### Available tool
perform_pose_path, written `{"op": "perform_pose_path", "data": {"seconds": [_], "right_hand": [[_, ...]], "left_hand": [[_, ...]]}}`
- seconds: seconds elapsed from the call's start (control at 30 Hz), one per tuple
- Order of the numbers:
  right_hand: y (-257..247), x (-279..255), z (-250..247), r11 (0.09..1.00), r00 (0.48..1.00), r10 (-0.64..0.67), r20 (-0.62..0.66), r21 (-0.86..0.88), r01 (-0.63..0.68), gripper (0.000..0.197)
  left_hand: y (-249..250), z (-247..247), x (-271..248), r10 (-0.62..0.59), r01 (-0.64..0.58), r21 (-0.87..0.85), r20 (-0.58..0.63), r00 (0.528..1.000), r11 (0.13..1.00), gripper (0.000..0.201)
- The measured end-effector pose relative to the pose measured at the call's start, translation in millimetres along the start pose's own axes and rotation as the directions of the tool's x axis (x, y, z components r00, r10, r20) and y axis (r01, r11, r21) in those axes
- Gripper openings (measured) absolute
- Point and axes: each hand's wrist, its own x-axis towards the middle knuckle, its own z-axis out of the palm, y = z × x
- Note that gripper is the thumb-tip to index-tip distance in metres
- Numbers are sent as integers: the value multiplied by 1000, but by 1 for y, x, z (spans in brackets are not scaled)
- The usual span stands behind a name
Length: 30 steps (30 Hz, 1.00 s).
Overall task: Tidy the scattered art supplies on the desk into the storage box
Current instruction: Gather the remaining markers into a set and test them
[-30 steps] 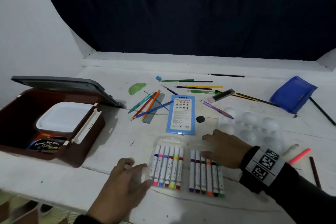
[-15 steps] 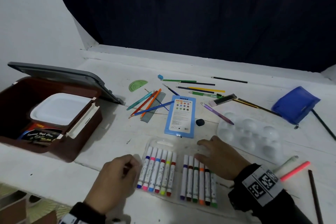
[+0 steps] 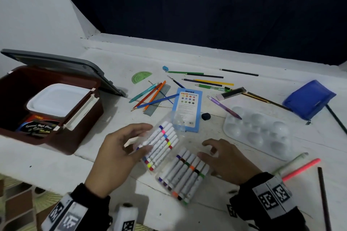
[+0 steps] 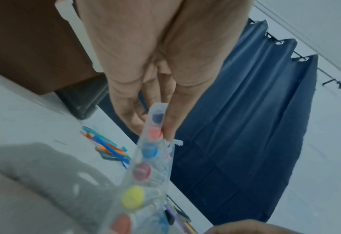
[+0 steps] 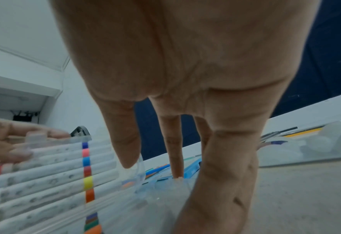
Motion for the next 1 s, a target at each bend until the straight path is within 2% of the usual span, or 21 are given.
{"op": "perform_pose_path", "data": {"seconds": [0.07, 0.13, 0.17, 0.23, 0.27, 0.33, 0.43, 0.5, 0.57, 0.63, 0.67, 0.73, 0.77, 0.87, 1.0], "right_hand": [[-1, -7, 4, 994, 999, 3, 37, 112, -7, 44], [0, -15, 8, 989, 998, -27, 48, 144, 20, 39], [2, -18, 10, 991, 998, -41, 46, 129, 35, 35], [7, -24, 8, 995, 998, -50, 34, 84, 47, 25], [9, -27, 6, 996, 998, -52, 24, 67, 50, 19], [9, -33, -2, 996, 997, -77, -12, 35, 77, 8], [1, -38, -11, 989, 981, -148, -127, -39, 145, 10], [-7, -37, -13, 974, 955, -226, -192, -69, 216, 9], [-15, -34, -10, 935, 933, -322, -161, -210, 286, 20], [-20, -27, -3, 867, 924, -380, -42, -363, 340, 50], [-22, -25, 0, 838, 924, -382, 39, -406, 363, 66], [-24, -19, 6, 782, 912, -362, 192, -470, 409, 88], [-24, -15, 8, 754, 902, -349, 253, -497, 430, 94], [-23, -9, 15, 696, 890, -318, 328, -557, 454, 97], [-17, -4, 18, 569, 870, -373, 322, -661, 488, 94]], "left_hand": [[7, 7, 5, 78, -78, 2, 74, 994, 997, 47], [10, 13, 8, 160, -177, 81, 181, 970, 981, 60], [10, 15, 10, 220, -260, 163, 228, 949, 952, 66], [5, 17, 12, 318, -429, 303, 353, 880, 851, 64], [1, 16, 12, 324, -477, 335, 422, 847, 813, 61], [-9, 13, 10, 260, -512, 364, 555, 790, 778, 63], [-26, 9, 4, 135, -546, 419, 691, 710, 725, 70], [-32, 7, 0, 128, -554, 451, 683, 719, 700, 69], [-37, 7, -2, 181, -574, 496, 633, 753, 651, 70], [-38, 9, -2, 157, -563, 531, 624, 765, 633, 79], [-39, 12, -3, 87, -544, 558, 643, 761, 627, 85], [-40, 17, -3, -36, -558, 627, 682, 731, 544, 90], [-43, 19, -3, -41, -584, 640, 690, 722, 500, 91], [-53, 21, -4, 26, -646, 666, 688, 725, 372, 87], [-57, 25, -5, 83, -681, 696, 683, 725, 228, 79]]}}
